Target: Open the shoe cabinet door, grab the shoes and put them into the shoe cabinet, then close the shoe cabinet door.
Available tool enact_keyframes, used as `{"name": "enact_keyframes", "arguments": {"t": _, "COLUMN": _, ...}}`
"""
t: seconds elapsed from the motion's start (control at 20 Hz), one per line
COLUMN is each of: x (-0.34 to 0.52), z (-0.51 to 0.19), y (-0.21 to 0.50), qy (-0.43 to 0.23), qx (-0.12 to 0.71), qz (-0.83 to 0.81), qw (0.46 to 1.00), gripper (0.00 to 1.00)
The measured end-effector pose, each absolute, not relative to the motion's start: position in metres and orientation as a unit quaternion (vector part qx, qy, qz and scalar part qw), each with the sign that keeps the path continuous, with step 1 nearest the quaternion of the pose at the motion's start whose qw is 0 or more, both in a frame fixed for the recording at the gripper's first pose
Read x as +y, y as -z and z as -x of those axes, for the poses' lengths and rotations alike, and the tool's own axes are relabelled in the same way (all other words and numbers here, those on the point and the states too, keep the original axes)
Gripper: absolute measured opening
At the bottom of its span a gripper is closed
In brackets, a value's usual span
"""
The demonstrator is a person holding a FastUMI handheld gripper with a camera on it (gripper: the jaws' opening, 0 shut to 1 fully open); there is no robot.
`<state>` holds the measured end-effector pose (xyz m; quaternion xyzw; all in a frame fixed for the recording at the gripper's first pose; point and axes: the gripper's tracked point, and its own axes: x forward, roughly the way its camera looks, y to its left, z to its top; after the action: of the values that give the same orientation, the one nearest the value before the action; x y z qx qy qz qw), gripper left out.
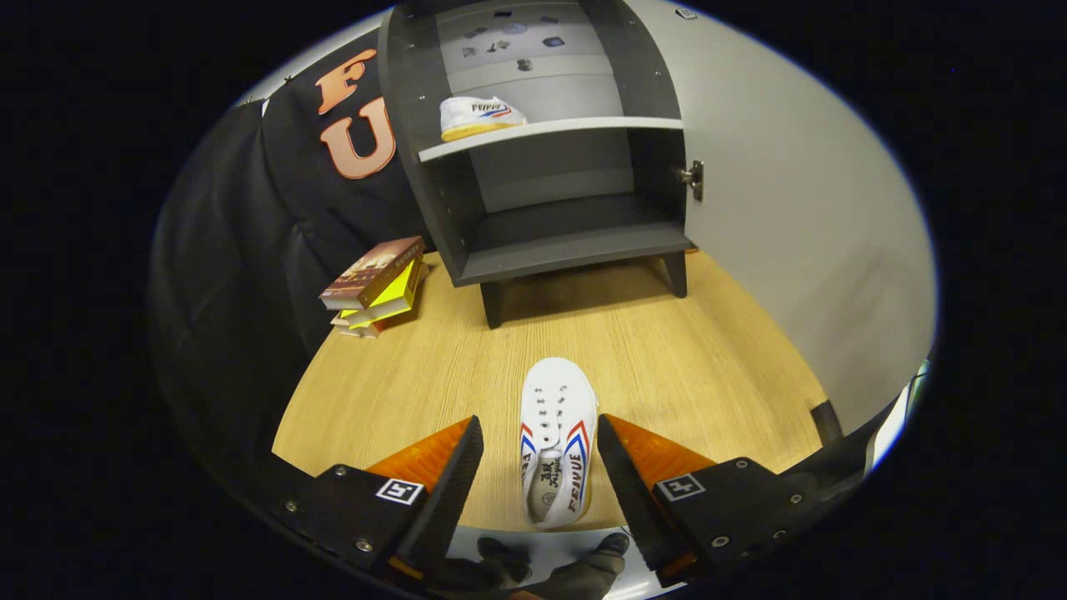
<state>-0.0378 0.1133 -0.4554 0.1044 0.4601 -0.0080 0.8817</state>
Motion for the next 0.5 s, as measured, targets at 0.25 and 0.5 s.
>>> {"name": "enact_keyframes", "arguments": {"t": 0.25, "x": 0.134, "z": 0.043, "y": 0.496, "qy": 0.000, "qx": 0.484, "qz": -0.106, "qw": 0.869, "gripper": 0.85}}
{"name": "enact_keyframes", "arguments": {"t": 0.5, "x": 0.150, "z": 0.057, "y": 0.533, "qy": -0.009, "qx": 0.507, "qz": -0.094, "qw": 0.857, "gripper": 0.73}}
